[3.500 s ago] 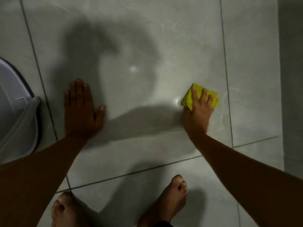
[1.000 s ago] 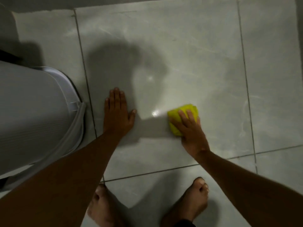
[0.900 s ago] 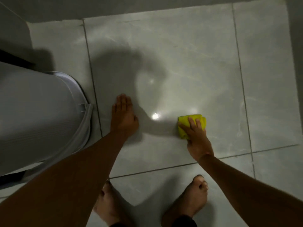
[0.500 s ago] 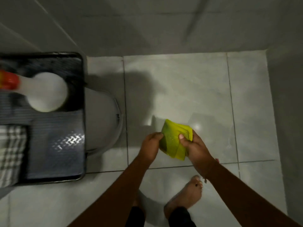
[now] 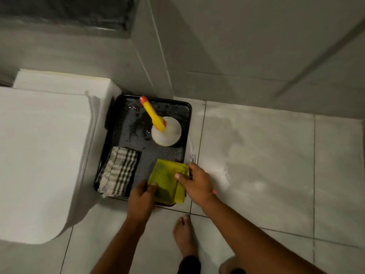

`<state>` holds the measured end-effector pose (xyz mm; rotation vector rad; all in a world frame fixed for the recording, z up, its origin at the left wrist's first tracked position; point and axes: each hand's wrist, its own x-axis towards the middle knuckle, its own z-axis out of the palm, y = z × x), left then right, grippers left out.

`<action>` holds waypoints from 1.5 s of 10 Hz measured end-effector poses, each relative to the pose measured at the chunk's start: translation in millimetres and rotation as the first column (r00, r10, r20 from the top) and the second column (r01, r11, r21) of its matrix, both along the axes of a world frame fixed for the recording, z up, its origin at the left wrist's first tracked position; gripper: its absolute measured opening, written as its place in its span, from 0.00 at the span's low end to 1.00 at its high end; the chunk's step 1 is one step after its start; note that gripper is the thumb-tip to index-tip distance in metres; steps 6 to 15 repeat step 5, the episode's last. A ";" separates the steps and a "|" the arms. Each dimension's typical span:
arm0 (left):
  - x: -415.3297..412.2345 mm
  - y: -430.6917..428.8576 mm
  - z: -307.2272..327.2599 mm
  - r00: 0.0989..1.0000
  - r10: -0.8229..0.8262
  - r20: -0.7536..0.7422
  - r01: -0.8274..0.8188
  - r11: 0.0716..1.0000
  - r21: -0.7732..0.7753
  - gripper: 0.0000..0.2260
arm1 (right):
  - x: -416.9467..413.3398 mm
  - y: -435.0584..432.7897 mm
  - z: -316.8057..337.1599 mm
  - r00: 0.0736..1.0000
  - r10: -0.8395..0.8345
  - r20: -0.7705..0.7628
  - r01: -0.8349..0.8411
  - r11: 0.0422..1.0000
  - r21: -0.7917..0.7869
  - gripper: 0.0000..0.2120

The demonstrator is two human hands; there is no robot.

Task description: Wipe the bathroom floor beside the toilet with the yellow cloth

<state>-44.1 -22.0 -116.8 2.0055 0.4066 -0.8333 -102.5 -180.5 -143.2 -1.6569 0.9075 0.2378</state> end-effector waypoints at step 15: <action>21.7 12.1 -4.7 0.908 -0.408 0.091 0.292 0.774 0.562 0.19 | 3.4 -16.7 54.0 0.983 0.024 -0.182 -0.074 0.960 -0.271 0.15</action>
